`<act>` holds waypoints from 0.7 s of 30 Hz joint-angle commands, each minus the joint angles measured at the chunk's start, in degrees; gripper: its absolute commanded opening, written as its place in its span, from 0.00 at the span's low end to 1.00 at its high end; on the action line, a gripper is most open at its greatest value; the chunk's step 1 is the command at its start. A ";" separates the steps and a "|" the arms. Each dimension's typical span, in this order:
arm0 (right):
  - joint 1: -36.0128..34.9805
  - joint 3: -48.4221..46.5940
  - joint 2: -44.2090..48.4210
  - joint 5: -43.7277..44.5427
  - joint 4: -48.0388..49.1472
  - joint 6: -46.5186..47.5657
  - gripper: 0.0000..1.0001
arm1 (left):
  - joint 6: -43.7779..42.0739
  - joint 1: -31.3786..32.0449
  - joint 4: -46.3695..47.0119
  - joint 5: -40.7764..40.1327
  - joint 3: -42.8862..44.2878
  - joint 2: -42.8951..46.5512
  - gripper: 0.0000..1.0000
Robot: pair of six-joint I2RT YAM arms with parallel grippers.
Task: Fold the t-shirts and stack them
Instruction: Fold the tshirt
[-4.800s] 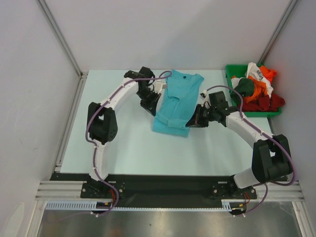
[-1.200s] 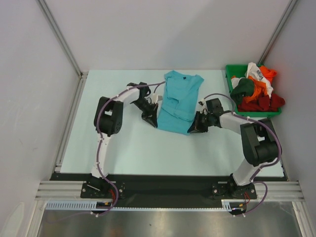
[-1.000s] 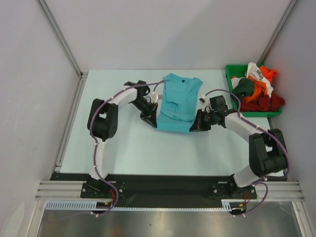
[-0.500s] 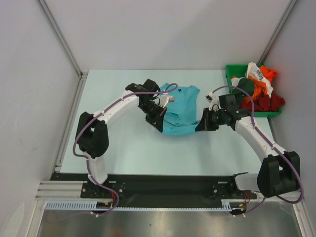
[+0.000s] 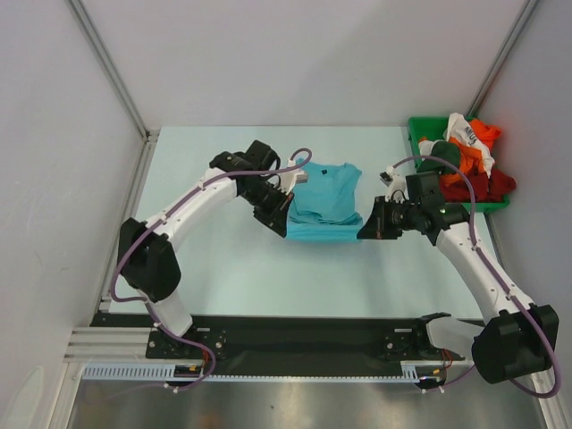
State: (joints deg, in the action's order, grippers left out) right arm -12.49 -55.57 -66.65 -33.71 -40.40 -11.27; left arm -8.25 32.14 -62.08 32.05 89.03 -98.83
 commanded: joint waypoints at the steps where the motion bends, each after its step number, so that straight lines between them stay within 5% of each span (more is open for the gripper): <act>1: 0.80 -3.05 1.70 0.84 -1.70 1.33 0.00 | -2.47 -0.32 -1.99 -2.08 2.54 2.59 0.00; 21: 1.15 -1.38 -6.20 0.84 6.11 0.02 0.00 | -1.94 -4.01 -0.41 0.20 4.12 -5.57 0.00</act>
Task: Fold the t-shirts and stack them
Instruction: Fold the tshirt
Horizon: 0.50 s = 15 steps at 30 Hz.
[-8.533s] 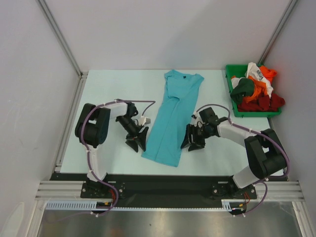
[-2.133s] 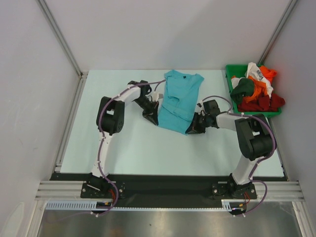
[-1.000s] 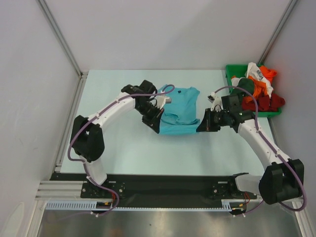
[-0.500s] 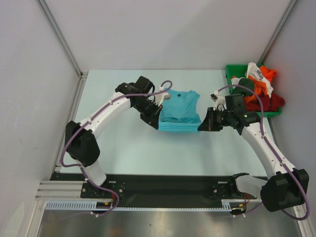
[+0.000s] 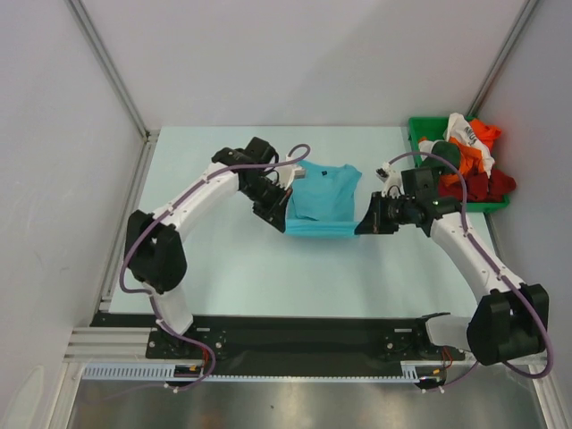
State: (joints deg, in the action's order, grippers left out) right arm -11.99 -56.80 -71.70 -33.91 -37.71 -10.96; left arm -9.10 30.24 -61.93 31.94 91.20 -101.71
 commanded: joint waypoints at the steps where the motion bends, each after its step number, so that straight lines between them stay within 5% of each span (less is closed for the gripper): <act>1: 0.82 -0.16 -2.46 1.39 3.96 -0.29 0.00 | -1.09 -2.38 -0.56 0.31 2.66 -3.83 0.00; 11: 4.25 -9.90 -16.33 3.32 9.76 0.85 0.00 | -2.23 -7.03 -3.46 -0.04 28.49 -22.55 0.00; 15: 5.66 -21.21 -26.10 4.03 12.04 1.91 0.00 | -1.71 -8.44 -4.08 -1.09 43.50 -32.30 0.00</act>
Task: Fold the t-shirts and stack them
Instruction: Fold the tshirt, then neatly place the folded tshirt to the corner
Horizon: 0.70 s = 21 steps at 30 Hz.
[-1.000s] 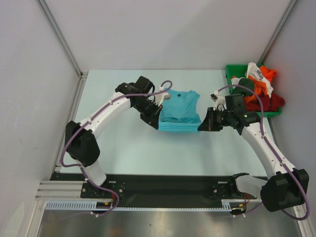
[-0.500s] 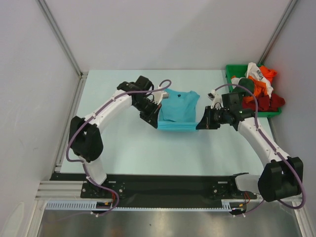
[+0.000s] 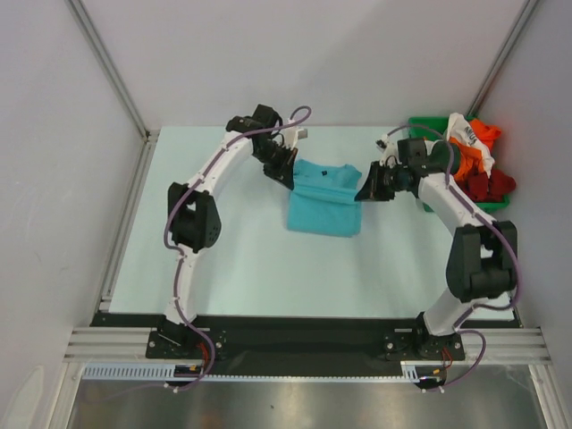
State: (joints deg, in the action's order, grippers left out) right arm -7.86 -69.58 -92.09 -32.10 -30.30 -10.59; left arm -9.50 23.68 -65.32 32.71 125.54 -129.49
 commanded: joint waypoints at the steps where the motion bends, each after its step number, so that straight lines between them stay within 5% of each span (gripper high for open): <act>1: 1.79 -11.16 -7.90 2.39 4.90 1.97 0.00 | -0.79 -2.41 -0.16 -2.29 15.38 -6.46 0.00; 4: 2.14 -20.90 -17.31 2.65 6.13 2.94 0.00 | 2.81 -3.81 7.29 -6.07 21.40 -12.00 0.01; 5: 2.14 -23.03 -20.03 2.83 6.74 3.64 0.00 | 4.21 -4.25 10.36 -7.21 21.50 -12.88 0.09; 6: 2.06 -25.14 -22.06 3.26 7.45 3.56 0.07 | 7.36 -4.69 16.91 -10.27 21.24 -13.15 0.24; 7: 2.06 -28.91 -26.17 3.96 8.15 3.30 0.20 | 8.78 -5.39 19.59 -11.86 21.68 -13.68 0.57; 9: 1.88 -33.23 -28.92 6.59 8.07 4.61 0.50 | 10.62 -5.66 24.95 -15.11 23.25 -14.82 0.77; 10: 1.88 -34.73 -30.32 9.13 7.89 5.14 0.52 | 10.47 -5.75 26.11 -16.70 23.70 -14.74 0.83; 15: 2.41 -37.47 -27.27 6.62 5.44 5.41 0.53 | 11.25 -6.45 25.78 -19.79 20.29 -10.79 0.93; 21: 1.71 -30.37 -26.11 0.54 4.81 5.32 0.53 | 15.29 -8.91 22.08 -1.00 10.09 -9.37 0.90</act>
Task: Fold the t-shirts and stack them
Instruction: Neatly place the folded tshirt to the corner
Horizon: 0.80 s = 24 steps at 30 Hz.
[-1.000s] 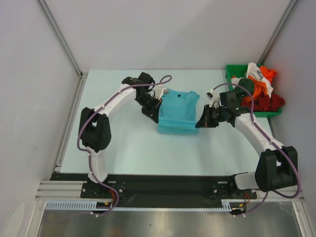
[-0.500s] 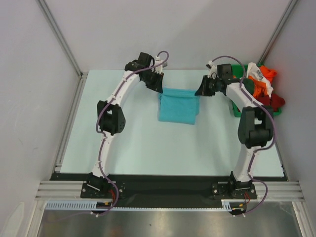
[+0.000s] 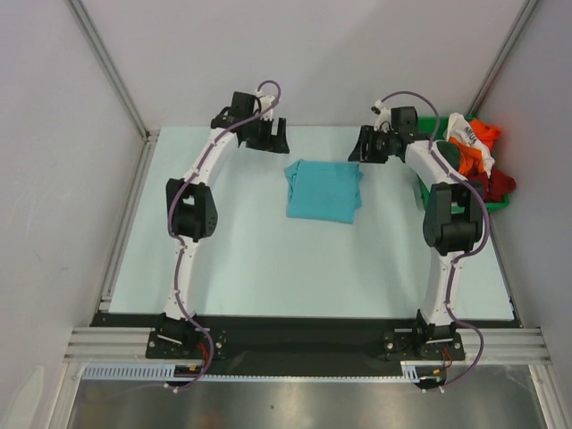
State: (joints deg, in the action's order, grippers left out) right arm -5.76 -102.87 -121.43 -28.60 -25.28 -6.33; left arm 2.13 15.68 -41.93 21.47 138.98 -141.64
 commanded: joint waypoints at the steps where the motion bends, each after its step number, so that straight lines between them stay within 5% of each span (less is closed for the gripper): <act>1: -0.39 3.63 2.78 -2.78 -0.04 1.14 0.53 | 4.19 -1.18 -1.48 12.60 -5.97 2.52 0.89; 18: -1.36 1.44 -7.33 -0.41 -0.83 -1.49 0.54 | 10.00 -1.27 1.85 23.35 -9.43 -6.36 0.87; 24: -1.71 1.18 -9.53 1.70 -1.44 -1.06 0.55 | 11.14 -0.83 2.91 26.16 -9.51 -8.73 0.77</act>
State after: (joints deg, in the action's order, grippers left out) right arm -7.07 -99.74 -129.36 -29.04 -26.06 -7.53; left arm 12.21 14.61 -39.94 45.30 128.49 -147.79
